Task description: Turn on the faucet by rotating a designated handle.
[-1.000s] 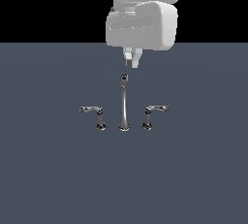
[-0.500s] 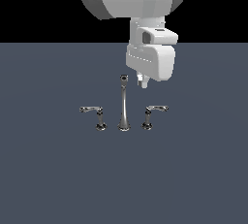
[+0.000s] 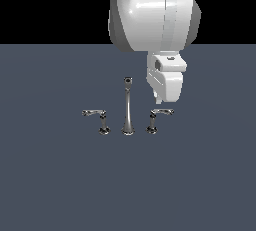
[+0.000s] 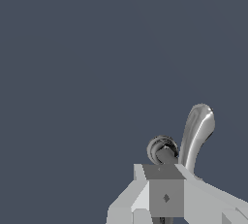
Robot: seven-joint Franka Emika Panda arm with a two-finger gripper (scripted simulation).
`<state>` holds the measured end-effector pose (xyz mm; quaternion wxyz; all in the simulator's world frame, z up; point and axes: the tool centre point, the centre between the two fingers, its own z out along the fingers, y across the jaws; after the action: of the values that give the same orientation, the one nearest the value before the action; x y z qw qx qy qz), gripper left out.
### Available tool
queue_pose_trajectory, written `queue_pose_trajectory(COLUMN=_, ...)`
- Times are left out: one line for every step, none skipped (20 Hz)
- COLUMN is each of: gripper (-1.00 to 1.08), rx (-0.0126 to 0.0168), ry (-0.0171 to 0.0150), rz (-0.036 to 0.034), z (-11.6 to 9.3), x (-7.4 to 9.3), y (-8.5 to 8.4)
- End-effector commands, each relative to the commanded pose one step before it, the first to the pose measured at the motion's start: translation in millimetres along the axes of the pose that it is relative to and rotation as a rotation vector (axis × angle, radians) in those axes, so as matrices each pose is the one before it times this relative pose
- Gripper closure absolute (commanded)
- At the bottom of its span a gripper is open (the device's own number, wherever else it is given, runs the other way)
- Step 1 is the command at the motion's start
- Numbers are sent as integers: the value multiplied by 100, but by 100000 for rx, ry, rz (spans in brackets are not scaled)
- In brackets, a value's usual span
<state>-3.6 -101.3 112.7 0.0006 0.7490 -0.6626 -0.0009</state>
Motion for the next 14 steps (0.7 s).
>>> queue_pose_trajectory(gripper=108, rx=111, ry=161, rz=4545, z=1055, x=952, y=-367)
queue_pose_trajectory(gripper=108, rx=7, ry=24, rz=1443, z=342, x=303, y=-110)
queue_pose_trajectory(gripper=108, rx=7, ry=19, rz=1292, z=304, x=271, y=-99)
queue_pose_trajectory(gripper=108, rx=8, ry=12, rz=1139, z=267, x=239, y=-88)
queue_pose_trajectory(gripper=108, rx=8, ry=4, rz=984, z=228, x=206, y=-76)
queue_pose_trajectory(gripper=108, rx=8, ry=-4, rz=826, z=189, x=172, y=-65)
queue_pose_trajectory(gripper=108, rx=9, ry=-14, rz=669, z=149, x=140, y=-53)
queue_pose_trajectory(gripper=108, rx=9, ry=-23, rz=511, z=109, x=106, y=-41)
queue_pose_trajectory(gripper=108, rx=9, ry=-32, rz=357, z=71, x=73, y=-29)
queue_pose_trajectory(gripper=108, rx=8, ry=-36, rz=204, z=34, x=41, y=-17)
queue_pose_trajectory(gripper=108, rx=4, ry=-21, rz=66, z=7, x=17, y=-3)
queue_pose_trajectory(gripper=108, rx=0, ry=0, rz=0, z=0, x=0, y=0)
queue_pose_trajectory(gripper=108, rx=0, ry=0, rz=0, z=0, x=0, y=0)
queue_pose_trajectory(gripper=108, rx=0, ry=0, rz=0, z=0, x=0, y=0)
